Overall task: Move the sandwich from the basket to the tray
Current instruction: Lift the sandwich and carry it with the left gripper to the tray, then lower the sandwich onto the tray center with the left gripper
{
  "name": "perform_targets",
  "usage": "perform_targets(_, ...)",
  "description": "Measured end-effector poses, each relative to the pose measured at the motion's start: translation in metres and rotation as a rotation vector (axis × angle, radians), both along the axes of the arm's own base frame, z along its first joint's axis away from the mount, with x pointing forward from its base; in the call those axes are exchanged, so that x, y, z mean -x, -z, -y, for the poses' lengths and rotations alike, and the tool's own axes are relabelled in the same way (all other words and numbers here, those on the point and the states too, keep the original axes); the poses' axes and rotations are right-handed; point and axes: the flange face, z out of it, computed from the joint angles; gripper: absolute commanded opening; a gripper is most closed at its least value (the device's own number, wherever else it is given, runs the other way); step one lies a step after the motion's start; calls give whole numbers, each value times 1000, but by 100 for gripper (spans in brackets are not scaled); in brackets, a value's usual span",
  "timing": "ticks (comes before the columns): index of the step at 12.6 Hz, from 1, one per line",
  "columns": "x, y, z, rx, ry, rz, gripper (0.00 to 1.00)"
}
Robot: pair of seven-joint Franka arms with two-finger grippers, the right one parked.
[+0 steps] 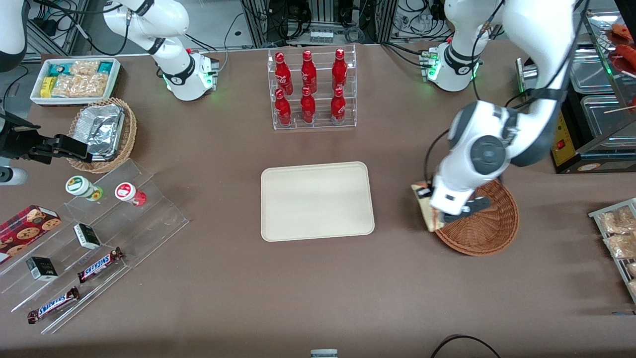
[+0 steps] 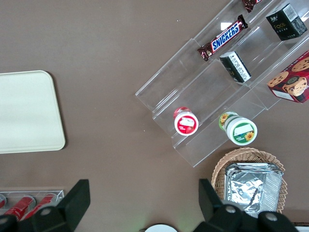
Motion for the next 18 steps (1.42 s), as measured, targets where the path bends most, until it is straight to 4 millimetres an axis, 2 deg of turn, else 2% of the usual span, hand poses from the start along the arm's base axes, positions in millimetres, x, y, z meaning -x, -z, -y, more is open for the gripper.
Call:
perform_targets(3, 4, 7, 70, 24, 76, 9, 0)
perform_targets(6, 13, 23, 135, 41, 95, 5, 0)
perform_targets(10, 25, 50, 205, 50, 90, 2, 0)
perform_targets(13, 39, 63, 243, 46, 93, 13, 0)
perform_targets(18, 44, 77, 285, 46, 78, 26, 0)
